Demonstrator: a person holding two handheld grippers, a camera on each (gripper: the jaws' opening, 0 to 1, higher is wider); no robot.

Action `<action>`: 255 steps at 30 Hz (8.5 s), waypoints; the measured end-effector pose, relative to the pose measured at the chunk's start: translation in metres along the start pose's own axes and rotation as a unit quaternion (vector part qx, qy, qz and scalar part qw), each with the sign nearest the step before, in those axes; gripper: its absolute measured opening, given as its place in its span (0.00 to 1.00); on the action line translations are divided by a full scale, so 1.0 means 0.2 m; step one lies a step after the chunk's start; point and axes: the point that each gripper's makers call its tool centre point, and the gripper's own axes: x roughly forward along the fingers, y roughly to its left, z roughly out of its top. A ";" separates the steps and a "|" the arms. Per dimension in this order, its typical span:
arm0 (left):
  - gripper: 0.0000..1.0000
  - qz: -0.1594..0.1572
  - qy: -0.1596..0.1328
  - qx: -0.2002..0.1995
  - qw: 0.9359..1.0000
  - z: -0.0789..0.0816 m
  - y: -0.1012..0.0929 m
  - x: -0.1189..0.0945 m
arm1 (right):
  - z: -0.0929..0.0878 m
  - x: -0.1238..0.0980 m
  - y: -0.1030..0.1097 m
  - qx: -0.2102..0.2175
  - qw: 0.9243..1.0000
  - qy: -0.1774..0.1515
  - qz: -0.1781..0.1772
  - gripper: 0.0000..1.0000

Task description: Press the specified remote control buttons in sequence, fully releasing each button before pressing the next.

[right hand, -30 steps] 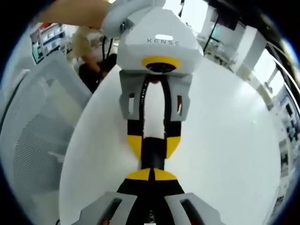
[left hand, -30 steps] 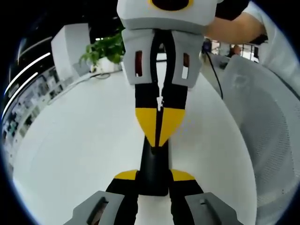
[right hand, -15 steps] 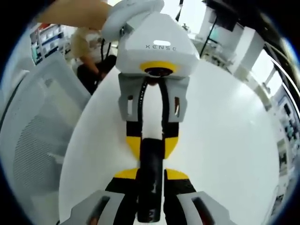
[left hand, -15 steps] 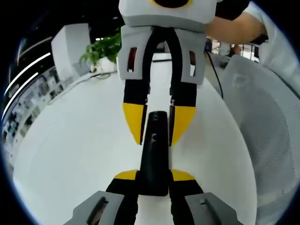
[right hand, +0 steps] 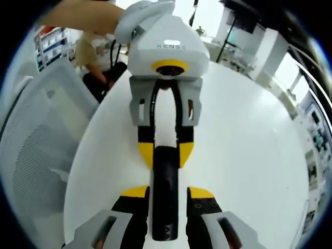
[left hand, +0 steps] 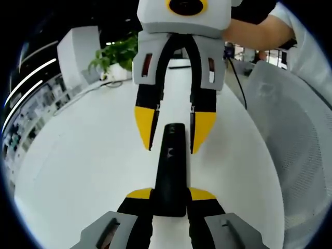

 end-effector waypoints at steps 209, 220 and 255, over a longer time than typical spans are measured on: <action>0.24 0.045 0.086 0.066 0.993 0.04 0.72 0.07 | -0.39 0.01 -0.67 0.032 0.995 -0.007 -0.095 0.20; 0.24 0.039 0.088 0.065 0.993 0.04 0.73 0.09 | -0.40 0.02 -0.68 0.037 0.995 -0.009 -0.090 0.20; 0.24 0.001 0.063 0.016 0.998 0.02 0.76 0.09 | -0.40 0.03 -0.71 0.062 0.996 -0.030 -0.054 0.20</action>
